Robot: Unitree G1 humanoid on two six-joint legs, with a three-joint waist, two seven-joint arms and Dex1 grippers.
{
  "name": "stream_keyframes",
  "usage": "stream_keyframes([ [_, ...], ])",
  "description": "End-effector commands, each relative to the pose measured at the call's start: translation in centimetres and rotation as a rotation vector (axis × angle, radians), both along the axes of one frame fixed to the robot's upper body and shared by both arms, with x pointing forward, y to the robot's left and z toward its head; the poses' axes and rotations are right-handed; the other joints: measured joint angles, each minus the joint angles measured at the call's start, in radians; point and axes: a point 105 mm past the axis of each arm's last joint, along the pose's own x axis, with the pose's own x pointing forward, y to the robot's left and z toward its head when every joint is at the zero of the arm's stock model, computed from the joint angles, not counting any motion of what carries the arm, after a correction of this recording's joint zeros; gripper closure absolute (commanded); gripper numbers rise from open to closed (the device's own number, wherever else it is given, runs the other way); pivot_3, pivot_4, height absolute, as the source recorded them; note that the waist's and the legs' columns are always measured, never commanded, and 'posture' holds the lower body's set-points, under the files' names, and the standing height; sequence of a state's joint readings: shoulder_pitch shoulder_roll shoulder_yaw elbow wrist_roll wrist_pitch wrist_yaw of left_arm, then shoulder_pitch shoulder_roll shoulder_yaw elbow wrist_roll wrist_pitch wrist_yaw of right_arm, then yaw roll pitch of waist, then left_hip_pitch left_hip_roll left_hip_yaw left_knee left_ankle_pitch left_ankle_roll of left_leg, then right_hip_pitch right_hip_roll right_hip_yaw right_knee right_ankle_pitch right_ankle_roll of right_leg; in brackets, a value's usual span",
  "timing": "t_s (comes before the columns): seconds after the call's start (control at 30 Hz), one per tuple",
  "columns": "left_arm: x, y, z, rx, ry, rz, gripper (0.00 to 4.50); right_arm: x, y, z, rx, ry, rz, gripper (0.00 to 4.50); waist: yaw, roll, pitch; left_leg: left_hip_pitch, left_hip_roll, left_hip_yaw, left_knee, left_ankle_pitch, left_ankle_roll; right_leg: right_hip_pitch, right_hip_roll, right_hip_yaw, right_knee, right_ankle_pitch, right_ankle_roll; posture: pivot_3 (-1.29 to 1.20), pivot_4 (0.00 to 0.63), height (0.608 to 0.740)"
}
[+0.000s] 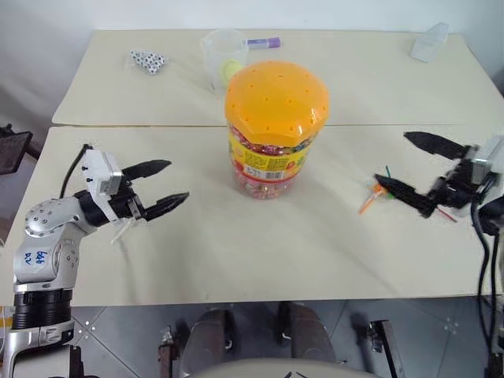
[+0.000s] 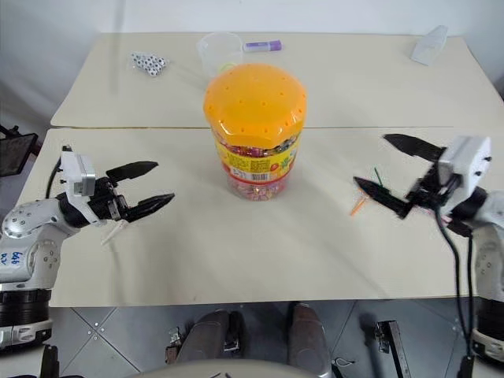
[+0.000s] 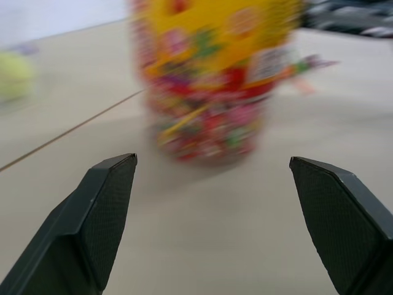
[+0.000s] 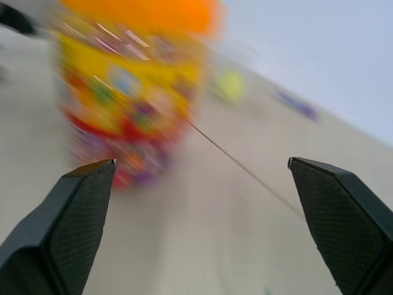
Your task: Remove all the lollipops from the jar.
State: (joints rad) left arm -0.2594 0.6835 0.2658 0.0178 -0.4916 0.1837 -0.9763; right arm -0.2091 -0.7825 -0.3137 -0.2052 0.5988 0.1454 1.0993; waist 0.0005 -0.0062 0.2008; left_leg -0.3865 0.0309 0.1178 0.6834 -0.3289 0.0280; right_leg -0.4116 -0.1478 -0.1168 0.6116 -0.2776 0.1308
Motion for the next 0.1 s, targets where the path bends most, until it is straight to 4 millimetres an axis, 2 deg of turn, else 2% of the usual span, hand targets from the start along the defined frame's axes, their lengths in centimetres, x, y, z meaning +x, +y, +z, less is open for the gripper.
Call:
stream_keyframes([
  [0.03,0.0,1.3,-0.3,0.029,-0.044,0.09,0.25,-1.2,2.8,-2.2,-0.061,0.012,0.142,0.01,0.006,0.0,0.0,-0.001,0.0,0.0,0.0,0.0,0.001,0.0,-0.001,-0.001,0.0,0.0,0.0,0.0,0.15,0.74],
  [0.1,-0.1,1.6,-0.5,0.011,-0.046,0.118,0.25,-1.0,3.3,-3.3,-0.067,0.022,0.155,0.01,0.009,-0.001,0.0,-0.001,-0.001,0.001,0.0,-0.002,0.002,0.0,-0.001,-0.001,0.0,0.0,0.001,0.0,0.15,0.74],
])
